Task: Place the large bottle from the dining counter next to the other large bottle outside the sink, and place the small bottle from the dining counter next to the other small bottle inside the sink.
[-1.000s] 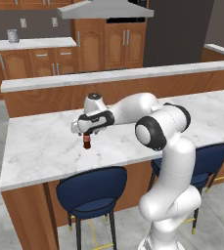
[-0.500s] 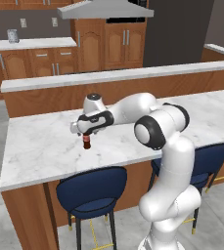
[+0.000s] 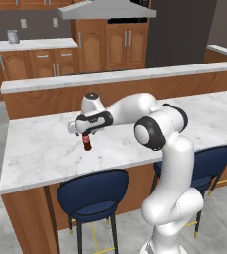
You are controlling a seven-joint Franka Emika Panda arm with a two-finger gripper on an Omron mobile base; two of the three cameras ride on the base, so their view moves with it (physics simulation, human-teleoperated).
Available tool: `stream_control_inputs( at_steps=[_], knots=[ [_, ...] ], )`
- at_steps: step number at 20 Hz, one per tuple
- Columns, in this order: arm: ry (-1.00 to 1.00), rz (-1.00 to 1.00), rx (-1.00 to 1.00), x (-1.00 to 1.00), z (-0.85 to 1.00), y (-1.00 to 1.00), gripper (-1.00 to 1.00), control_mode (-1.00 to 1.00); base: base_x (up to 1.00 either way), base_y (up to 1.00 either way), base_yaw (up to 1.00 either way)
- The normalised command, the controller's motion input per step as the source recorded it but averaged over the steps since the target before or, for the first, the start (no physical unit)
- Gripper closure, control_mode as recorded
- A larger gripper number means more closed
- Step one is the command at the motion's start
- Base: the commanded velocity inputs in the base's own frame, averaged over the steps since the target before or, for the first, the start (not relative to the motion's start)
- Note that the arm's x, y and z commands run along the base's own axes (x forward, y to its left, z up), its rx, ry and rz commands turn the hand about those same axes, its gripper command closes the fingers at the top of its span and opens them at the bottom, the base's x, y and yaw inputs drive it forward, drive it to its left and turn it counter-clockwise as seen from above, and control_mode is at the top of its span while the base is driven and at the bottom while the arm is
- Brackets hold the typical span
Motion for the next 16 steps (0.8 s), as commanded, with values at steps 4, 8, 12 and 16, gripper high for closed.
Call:
stream_control_inputs(
  at_steps=[4,8,12,16],
  knots=[
    [0.0,0.0,0.0,0.0,0.0,0.01,-1.0,-1.0,0.0,0.0,0.0],
    [0.0,0.0,0.0,0.0,0.0,0.01,-1.0,-1.0,0.0,0.0,0.0],
    [0.0,0.0,0.0,0.0,0.0,0.0,-1.0,-1.0,0.0,0.0,0.0],
    [0.0,0.0,0.0,0.0,0.01,0.0,-1.0,-1.0,0.0,0.0,0.0]
  ],
)
